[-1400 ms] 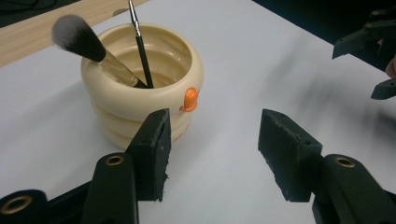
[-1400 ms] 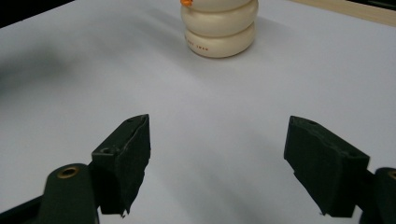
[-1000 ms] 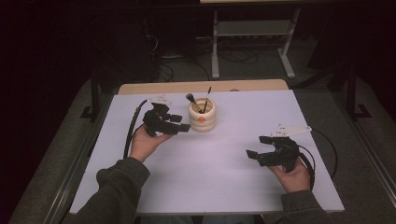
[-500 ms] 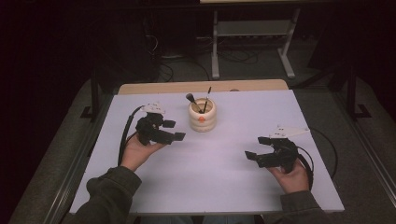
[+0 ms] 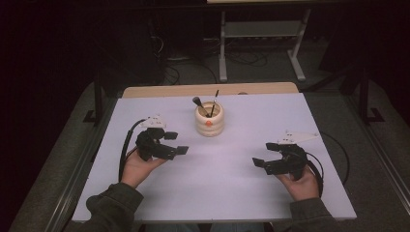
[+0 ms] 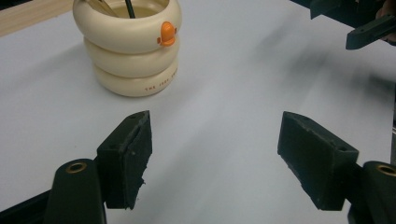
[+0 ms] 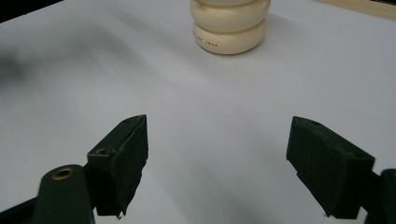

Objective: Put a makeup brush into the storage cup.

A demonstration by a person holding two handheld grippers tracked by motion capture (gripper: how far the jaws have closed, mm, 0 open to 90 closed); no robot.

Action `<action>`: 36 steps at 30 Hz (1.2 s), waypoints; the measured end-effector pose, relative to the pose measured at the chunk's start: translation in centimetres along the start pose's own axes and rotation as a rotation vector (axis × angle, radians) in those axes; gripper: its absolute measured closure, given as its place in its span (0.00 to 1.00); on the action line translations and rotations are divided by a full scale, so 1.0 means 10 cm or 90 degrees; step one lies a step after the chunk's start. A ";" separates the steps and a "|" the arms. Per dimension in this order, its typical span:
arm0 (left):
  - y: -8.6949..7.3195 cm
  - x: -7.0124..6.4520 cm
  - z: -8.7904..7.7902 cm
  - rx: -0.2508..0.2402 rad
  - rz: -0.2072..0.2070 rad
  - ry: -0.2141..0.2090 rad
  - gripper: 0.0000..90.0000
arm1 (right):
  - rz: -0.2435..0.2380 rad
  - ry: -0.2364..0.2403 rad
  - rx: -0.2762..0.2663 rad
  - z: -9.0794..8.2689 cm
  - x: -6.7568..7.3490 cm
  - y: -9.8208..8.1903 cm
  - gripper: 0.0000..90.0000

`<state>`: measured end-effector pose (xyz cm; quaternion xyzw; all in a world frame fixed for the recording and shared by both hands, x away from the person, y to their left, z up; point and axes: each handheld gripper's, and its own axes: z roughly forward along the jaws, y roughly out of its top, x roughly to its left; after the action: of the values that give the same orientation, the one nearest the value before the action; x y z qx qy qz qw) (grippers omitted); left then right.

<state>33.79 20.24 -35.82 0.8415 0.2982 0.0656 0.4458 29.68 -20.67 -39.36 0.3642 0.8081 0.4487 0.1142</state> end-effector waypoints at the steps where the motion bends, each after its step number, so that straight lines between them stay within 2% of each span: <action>1: -0.01 -0.01 -0.01 -0.001 -0.002 0.003 0.29 | 0.002 0.000 0.001 0.00 0.00 0.00 0.22; 4: -0.06 -0.03 -0.04 -0.004 0.003 0.008 0.28 | 0.005 0.001 0.001 0.00 0.00 0.00 0.22; 10: -0.23 -0.04 -0.11 -0.012 -0.012 0.013 0.27 | 0.000 0.001 -0.003 -0.02 -0.01 -0.02 0.22; 12: -0.27 -0.05 -0.14 -0.017 -0.010 0.014 0.27 | -0.001 0.001 -0.004 -0.02 -0.01 -0.02 0.22; 19: -0.36 -0.08 -0.20 -0.027 -0.008 0.023 0.26 | 0.002 0.001 0.002 -0.01 0.00 -0.03 0.22; 31: -0.55 -0.07 -0.27 -0.051 -0.033 0.026 0.25 | -0.002 0.000 0.005 -0.02 -0.01 -0.07 0.21; 36: -0.63 -0.06 -0.30 -0.050 -0.039 0.031 0.25 | 0.001 0.000 0.008 -0.02 0.00 -0.08 0.21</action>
<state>29.42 24.69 -38.93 0.8119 0.3315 0.0843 0.4731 29.21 -21.09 -39.95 0.3659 0.8104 0.4436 0.1118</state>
